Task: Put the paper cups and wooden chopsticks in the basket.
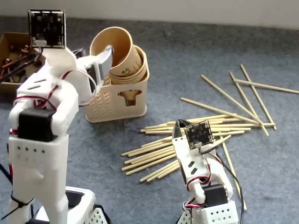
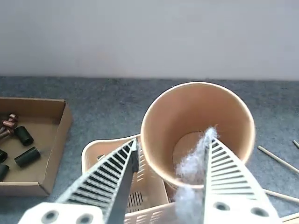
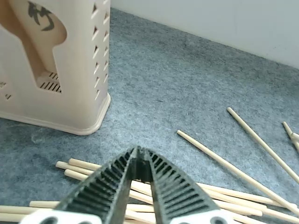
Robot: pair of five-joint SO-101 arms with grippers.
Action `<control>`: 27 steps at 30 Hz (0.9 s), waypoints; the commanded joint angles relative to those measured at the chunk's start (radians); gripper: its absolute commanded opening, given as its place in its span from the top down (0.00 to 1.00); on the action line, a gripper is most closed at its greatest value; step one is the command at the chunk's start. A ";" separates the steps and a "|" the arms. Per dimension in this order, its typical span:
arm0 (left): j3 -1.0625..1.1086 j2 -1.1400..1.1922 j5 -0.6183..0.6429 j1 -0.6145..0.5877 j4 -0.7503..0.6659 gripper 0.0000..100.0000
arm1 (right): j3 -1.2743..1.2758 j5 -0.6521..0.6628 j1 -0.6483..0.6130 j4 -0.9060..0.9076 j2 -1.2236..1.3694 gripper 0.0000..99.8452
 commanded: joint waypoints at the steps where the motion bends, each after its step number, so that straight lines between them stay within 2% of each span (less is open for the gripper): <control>1: -0.044 -0.059 0.011 0.024 0.009 0.77 | 0.147 0.011 -0.005 0.005 -0.004 0.99; 6: -0.039 -0.064 0.009 0.028 0.017 0.77 | 0.147 0.011 -0.005 0.005 -0.004 0.99; 21: 0.148 0.179 0.005 0.041 -0.084 0.77 | 0.147 0.011 -0.005 0.005 -0.004 0.99; 27: 0.101 0.153 0.006 0.045 -0.077 0.77 | 0.147 0.011 -0.005 0.005 -0.004 0.99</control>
